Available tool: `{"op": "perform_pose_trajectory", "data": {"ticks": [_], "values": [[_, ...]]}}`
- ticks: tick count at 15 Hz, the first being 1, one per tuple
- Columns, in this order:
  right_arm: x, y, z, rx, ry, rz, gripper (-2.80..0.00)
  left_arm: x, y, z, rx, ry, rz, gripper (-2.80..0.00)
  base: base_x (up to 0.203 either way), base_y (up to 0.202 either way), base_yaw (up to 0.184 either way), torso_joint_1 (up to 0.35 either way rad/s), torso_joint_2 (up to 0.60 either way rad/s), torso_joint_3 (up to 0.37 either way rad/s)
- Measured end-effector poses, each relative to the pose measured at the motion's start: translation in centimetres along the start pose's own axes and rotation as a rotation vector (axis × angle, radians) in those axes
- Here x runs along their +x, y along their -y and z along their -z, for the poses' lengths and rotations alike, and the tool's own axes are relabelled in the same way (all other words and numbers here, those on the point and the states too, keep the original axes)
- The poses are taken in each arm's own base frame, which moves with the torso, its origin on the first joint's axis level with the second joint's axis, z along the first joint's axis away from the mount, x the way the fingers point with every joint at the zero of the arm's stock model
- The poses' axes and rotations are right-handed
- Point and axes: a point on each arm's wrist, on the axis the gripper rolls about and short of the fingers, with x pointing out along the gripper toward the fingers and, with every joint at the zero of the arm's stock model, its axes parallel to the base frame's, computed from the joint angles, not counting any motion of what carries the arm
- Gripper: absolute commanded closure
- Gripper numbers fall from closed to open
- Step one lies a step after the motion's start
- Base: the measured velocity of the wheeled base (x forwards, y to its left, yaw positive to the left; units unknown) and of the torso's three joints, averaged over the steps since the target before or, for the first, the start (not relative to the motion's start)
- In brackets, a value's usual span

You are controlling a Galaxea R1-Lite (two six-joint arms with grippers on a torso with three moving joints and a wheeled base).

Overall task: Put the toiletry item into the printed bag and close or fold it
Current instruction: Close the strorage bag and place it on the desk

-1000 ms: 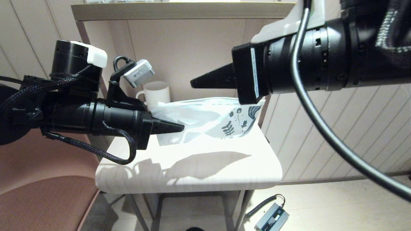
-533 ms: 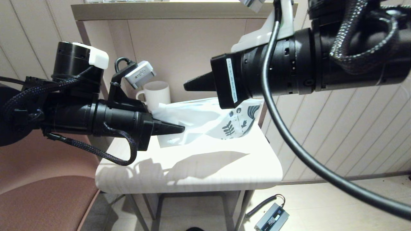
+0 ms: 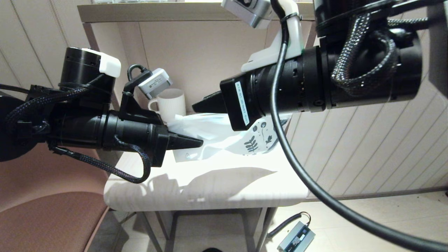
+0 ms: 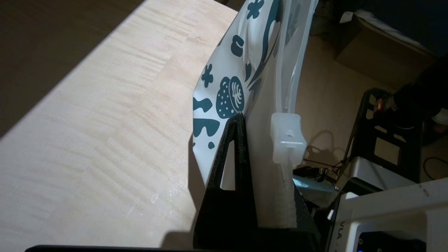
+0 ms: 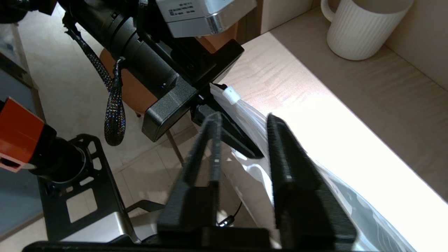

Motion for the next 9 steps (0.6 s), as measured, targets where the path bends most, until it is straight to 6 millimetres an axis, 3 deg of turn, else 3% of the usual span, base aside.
{"op": "perform_pose_trajectory", "data": {"ticks": [9], "values": [[3.5, -0.1, 0.6, -0.014, -0.027, -0.023, -2.80, 0.4, 0.2, 0.3, 0.005, -0.012, 0.017, 0.00, 0.000, 0.000, 0.000, 0.000, 0.00, 0.000]]}}
